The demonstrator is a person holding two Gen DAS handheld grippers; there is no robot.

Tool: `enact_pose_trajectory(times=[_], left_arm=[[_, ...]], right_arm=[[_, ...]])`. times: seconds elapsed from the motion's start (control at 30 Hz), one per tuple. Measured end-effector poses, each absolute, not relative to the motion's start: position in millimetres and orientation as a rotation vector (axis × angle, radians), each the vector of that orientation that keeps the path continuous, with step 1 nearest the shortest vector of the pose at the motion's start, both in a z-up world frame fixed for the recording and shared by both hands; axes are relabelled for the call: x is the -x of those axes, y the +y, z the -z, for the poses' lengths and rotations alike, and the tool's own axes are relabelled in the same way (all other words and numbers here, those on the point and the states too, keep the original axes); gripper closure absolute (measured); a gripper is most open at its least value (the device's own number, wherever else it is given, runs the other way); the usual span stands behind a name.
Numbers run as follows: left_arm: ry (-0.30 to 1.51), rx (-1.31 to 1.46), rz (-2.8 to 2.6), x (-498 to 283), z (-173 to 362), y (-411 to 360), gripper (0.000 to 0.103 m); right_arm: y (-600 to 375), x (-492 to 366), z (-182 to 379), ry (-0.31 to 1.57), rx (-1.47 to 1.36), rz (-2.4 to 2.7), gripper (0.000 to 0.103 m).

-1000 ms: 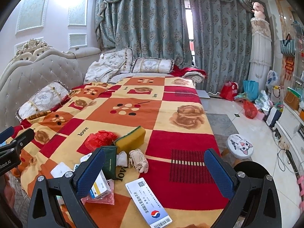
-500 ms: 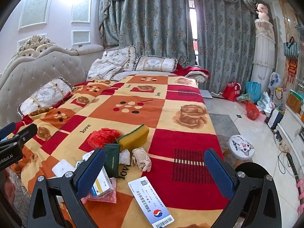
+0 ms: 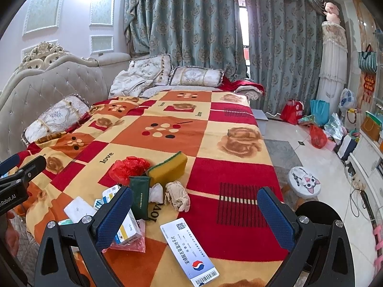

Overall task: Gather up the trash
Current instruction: 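Move both tools over the bed toward the scattered trash items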

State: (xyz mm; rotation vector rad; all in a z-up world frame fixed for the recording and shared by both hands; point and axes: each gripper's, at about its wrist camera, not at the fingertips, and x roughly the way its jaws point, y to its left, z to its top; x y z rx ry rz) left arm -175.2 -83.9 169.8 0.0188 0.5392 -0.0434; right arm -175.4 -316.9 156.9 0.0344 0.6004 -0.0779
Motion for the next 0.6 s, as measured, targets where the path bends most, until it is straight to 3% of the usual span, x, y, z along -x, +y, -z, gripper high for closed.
enact_pose_trajectory(times=[0.6], left_arm=[[0.561, -0.011, 0.056, 175.2, -161.5, -84.2, 0.000]], right_arm=[[-320.3, 175.1, -153.4, 0.622, -0.041, 0.080, 0.000]])
